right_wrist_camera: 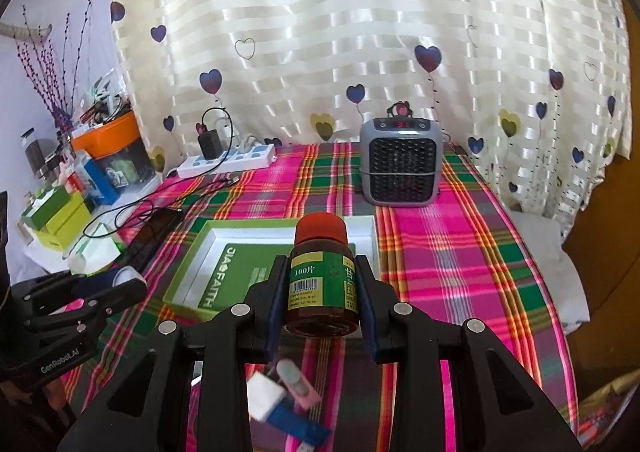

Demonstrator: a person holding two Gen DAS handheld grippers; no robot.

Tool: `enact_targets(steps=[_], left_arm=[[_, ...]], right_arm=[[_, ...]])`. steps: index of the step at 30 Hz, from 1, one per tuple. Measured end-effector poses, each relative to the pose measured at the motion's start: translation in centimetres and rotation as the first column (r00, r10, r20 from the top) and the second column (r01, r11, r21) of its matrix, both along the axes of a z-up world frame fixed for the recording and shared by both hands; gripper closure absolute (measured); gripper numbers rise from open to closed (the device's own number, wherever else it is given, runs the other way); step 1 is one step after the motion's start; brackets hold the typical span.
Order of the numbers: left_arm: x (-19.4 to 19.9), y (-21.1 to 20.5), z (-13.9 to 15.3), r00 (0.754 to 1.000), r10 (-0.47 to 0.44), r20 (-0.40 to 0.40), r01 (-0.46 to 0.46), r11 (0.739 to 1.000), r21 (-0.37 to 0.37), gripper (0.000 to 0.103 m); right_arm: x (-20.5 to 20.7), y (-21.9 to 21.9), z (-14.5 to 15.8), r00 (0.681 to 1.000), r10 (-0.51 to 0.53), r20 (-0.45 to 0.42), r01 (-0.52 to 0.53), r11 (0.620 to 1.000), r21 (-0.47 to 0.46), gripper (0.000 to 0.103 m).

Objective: Organize rigid objects
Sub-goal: 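Carry the white cap and brown bottle over the green box with both grippers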

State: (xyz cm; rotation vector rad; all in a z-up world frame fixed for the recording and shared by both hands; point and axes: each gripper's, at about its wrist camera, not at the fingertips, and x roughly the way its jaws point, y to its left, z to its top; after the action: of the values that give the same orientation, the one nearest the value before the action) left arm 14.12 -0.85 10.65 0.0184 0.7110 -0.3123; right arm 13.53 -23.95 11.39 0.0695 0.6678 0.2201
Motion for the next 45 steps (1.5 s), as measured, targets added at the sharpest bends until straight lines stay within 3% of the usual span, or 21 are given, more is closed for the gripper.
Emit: enact_targets(steps=[12,21,30,45], left_arm=[[5.7,0.3,-2.0,0.997,0.025,-0.073,-0.025,1.000,-0.007,0.076],[9.0,0.6,-4.8,0.990,0.064,-0.127,-0.061,0.998,0.026,0.076],[11.0,0.3,-6.7,0.984,0.076,-0.161,-0.069,0.996,0.049,0.076],[11.9,0.1,-8.2,0.979,0.089,-0.183,-0.075,0.994,0.079,0.076]], right_arm=[[5.1,1.5,-2.2,0.996,0.045,-0.076,-0.046,0.999,-0.011,0.070],[8.6,1.8,-5.6,0.986,0.038,-0.162,-0.043,0.999,-0.031,0.070],[10.7,1.8,-8.5,0.973,0.036,-0.230,-0.050,0.997,-0.053,0.070],[12.1,1.9,-9.8,0.967,0.023,-0.255,-0.044,0.996,-0.078,0.070]])
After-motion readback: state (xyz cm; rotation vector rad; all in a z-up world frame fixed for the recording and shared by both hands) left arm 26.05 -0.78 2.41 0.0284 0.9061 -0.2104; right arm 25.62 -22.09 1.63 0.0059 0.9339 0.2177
